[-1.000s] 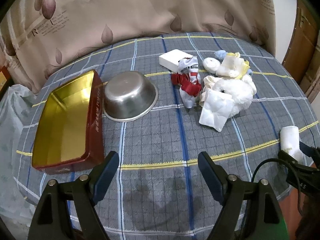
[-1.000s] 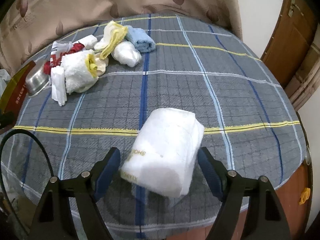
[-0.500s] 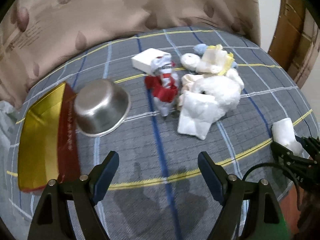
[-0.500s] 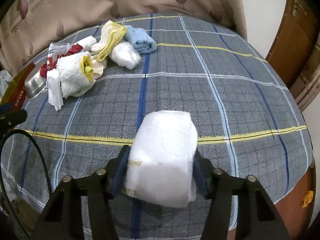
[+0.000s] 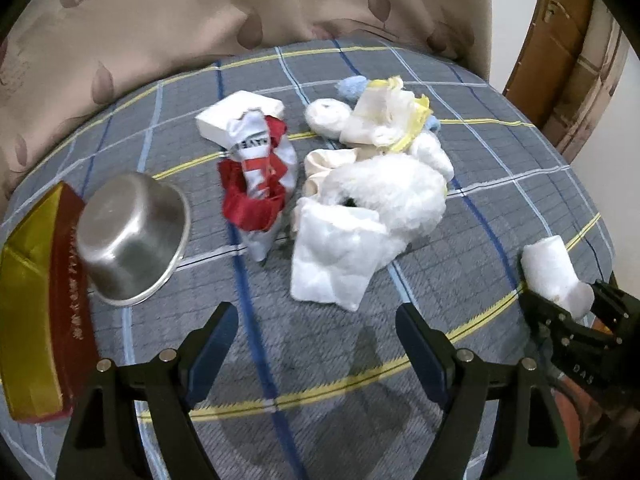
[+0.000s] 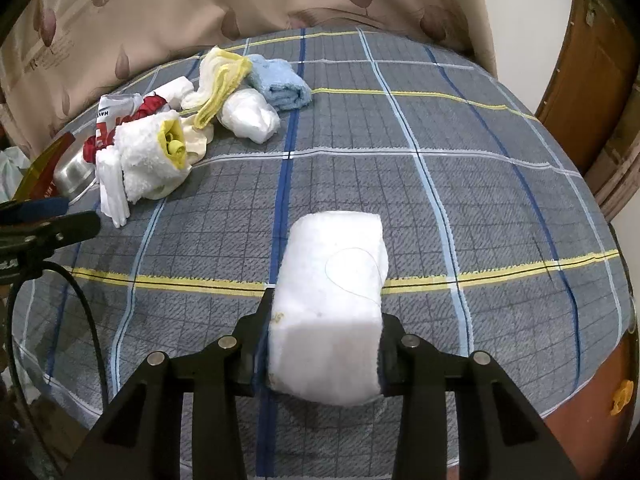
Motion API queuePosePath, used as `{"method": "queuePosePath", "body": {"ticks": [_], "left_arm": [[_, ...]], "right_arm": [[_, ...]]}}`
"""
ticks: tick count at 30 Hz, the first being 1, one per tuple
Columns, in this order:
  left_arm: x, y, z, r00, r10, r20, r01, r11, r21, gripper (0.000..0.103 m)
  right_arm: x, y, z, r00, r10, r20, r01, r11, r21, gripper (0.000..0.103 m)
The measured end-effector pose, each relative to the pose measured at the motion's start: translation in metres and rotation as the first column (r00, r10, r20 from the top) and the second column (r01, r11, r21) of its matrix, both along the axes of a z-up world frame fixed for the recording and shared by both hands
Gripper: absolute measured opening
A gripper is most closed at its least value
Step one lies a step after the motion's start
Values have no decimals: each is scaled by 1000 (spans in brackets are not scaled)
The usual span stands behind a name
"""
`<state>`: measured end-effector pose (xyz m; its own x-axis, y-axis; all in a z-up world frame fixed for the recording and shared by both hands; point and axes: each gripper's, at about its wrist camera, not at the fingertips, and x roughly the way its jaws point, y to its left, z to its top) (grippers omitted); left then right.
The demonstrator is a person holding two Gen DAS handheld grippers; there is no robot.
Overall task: Organize soft objects
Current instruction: 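Grasp white cloth from the pile with left tool while right holds towel, then carry white cloth into the gold tin tray and open left tool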
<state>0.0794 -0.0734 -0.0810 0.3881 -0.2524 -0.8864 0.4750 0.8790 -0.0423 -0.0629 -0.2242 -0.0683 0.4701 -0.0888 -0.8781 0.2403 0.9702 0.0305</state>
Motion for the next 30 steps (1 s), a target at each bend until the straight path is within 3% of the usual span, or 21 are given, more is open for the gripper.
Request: {"method": "queuePosePath", "body": {"ticks": [14, 17, 18, 19, 23, 30], "left_arm": [[28, 0, -13, 1000, 29, 10, -28, 999, -21, 83], [27, -2, -12, 1000, 10, 14, -9, 999, -43, 61], [27, -3, -12, 1000, 8, 12, -7, 999, -40, 44], [27, -3, -13, 1000, 4, 4, -4, 999, -41, 34], [24, 1, -8, 1000, 13, 1, -13, 998, -59, 23], [15, 13, 9, 1000, 19, -1, -19, 996, -86, 21]], "right_arm": [[-1, 2, -1, 1000, 8, -4, -8, 1000, 3, 37], [-2, 1, -1, 1000, 11, -4, -11, 1000, 3, 37], [-2, 2, -1, 1000, 11, -4, -11, 1000, 3, 37], [-2, 2, -1, 1000, 12, -5, -12, 1000, 2, 37], [-2, 2, -1, 1000, 12, -5, -12, 1000, 2, 37], [-2, 2, -1, 1000, 13, -5, -13, 1000, 0, 37]]}}
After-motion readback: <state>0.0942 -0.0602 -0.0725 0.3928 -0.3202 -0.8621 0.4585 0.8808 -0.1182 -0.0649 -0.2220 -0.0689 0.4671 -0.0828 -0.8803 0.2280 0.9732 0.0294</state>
